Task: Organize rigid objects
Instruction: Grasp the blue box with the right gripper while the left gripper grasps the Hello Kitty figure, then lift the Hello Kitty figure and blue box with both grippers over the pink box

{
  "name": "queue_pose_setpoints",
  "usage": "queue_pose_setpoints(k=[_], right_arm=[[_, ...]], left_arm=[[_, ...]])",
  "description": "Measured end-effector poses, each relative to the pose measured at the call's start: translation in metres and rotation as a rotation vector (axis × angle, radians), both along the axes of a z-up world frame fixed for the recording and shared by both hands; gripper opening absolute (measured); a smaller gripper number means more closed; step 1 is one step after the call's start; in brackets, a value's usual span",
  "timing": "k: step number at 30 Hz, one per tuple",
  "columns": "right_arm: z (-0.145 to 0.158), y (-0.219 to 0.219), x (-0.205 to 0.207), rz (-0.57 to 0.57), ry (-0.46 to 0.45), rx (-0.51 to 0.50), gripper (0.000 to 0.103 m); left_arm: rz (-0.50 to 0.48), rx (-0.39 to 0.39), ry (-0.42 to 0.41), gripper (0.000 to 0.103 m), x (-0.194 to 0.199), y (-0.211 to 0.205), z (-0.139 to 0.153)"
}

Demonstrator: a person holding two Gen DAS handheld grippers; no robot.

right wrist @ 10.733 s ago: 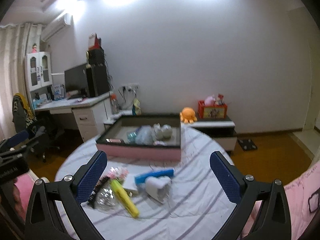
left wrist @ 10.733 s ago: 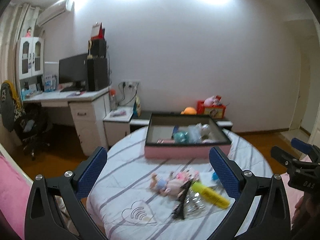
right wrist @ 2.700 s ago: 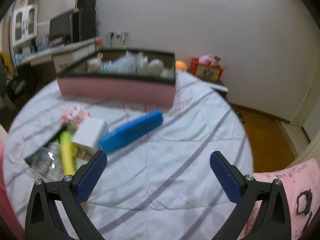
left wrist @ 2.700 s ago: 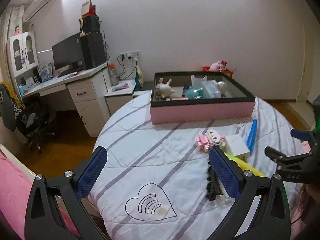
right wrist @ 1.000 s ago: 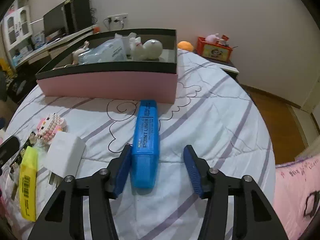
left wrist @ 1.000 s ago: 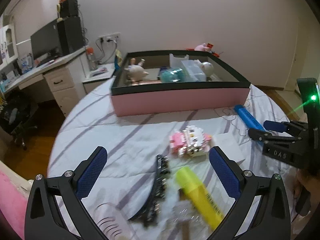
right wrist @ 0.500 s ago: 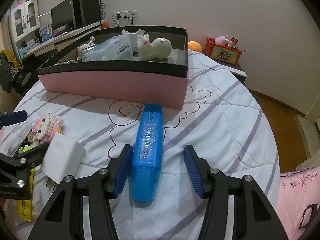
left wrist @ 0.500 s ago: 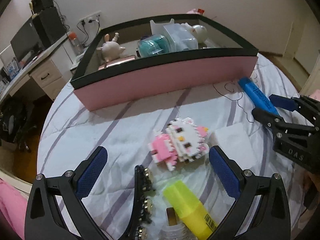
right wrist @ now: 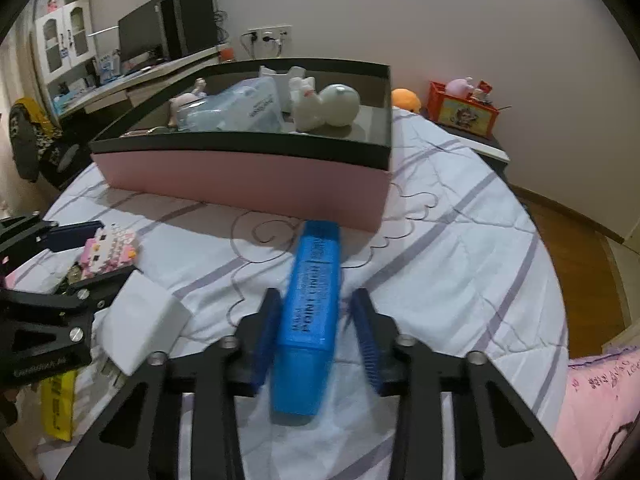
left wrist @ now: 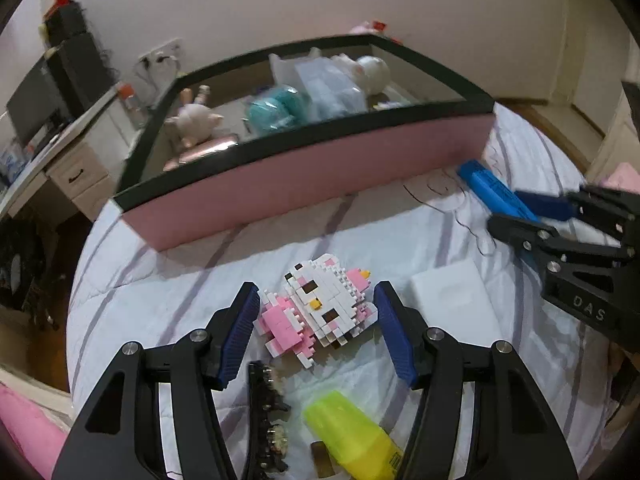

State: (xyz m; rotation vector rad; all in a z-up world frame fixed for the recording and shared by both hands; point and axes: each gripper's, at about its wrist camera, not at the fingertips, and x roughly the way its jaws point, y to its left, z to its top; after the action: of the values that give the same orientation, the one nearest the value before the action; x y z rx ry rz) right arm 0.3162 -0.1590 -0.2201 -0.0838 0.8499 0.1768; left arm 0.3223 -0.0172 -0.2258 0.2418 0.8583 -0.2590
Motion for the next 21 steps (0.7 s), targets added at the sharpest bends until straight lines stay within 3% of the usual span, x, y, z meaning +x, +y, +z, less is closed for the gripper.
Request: queue_pose_setpoints(k=[13,17,21], right_arm=[[0.014,-0.01,-0.024,0.016,-0.077,0.129,0.027],[0.024,-0.011,-0.036,0.007,-0.116,0.17,0.027],[0.041,-0.006,-0.051,0.001,-0.206,0.201,0.027]], left_arm=[[0.056,-0.1,-0.095,0.06,-0.014,0.024,0.02],[0.078,-0.144,-0.151,0.06,-0.023,0.031,0.032],[0.104,-0.201,-0.26,0.06,-0.041,0.036,0.052]])
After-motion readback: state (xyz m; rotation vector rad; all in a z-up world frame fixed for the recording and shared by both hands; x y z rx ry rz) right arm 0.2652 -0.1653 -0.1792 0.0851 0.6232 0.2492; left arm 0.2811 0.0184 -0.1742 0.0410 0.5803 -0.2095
